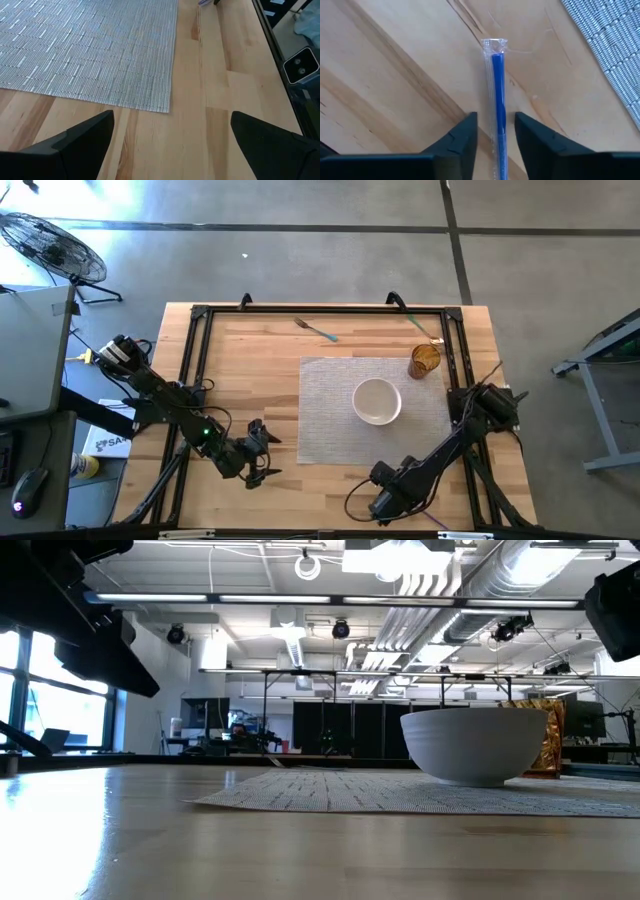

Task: Pick & Place Utensil
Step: Put the purple straw into the brown cup on the gray mat

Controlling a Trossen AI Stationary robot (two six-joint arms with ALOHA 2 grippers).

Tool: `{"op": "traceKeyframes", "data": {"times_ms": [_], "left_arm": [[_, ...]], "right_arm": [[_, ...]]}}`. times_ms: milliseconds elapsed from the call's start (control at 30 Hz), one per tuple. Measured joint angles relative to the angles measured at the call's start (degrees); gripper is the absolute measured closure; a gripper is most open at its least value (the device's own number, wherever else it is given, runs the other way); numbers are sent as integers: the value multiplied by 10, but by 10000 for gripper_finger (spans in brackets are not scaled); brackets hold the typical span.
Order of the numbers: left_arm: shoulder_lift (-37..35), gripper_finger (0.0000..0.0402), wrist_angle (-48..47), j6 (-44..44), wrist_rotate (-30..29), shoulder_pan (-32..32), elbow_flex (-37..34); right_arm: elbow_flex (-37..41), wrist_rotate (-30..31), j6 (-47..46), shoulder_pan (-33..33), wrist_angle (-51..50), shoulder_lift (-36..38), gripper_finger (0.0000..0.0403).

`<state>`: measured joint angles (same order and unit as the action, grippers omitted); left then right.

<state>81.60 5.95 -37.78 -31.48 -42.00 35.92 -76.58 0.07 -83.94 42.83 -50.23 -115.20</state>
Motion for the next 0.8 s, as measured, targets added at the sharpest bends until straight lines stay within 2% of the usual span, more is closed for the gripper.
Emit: {"op": "traceKeyframes", "data": {"times_ms": [167,500,800], "left_arm": [[0,5,0,0,0,0,0],[0,5,0,0,0,0,0],[0,5,0,0,0,0,0]], "right_arm": [[0,2,0,0,5,0,311],[1,7,4,0,9,-1,341],[1,22,41,-1,9,-1,394]]}}
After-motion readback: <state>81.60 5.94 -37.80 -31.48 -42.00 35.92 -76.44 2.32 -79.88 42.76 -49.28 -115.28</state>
